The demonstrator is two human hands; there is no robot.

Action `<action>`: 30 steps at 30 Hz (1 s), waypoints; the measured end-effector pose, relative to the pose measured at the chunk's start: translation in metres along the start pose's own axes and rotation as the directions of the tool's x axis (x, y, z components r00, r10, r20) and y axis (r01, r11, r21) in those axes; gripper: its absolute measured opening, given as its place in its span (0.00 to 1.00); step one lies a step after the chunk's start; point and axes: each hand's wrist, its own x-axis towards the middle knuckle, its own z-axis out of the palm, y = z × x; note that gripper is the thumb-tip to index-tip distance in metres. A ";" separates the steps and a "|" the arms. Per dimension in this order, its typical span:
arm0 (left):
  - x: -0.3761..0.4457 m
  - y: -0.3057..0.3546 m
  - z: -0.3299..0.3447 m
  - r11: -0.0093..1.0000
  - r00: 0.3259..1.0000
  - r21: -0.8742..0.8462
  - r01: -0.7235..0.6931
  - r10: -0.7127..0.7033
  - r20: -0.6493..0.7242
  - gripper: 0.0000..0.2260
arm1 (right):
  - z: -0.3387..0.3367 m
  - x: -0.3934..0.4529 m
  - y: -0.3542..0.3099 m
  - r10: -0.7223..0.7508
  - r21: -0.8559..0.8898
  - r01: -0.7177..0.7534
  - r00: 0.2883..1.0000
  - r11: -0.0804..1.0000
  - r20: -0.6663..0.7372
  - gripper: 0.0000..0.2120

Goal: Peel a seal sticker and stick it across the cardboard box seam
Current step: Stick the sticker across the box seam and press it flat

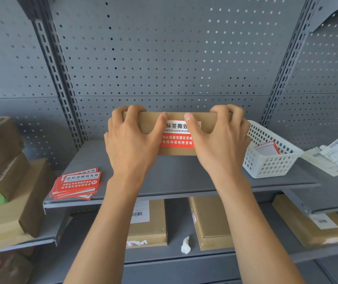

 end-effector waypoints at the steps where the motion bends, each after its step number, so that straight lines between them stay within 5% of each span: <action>1: 0.000 -0.001 0.000 1.000 1.000 0.002 -0.004 0.004 -0.001 0.24 | 0.000 0.000 0.001 -0.003 0.001 0.003 1.000 1.000 0.000 0.28; 21: -0.002 -0.007 -0.005 0.999 1.000 -0.031 -0.025 0.025 0.009 0.16 | -0.002 0.000 0.014 -0.084 0.097 0.082 0.996 0.992 0.022 0.18; 30: -0.001 -0.004 -0.008 0.999 0.999 0.013 -0.039 0.038 0.019 0.22 | -0.004 -0.001 0.008 -0.101 0.002 0.101 0.994 0.995 0.034 0.28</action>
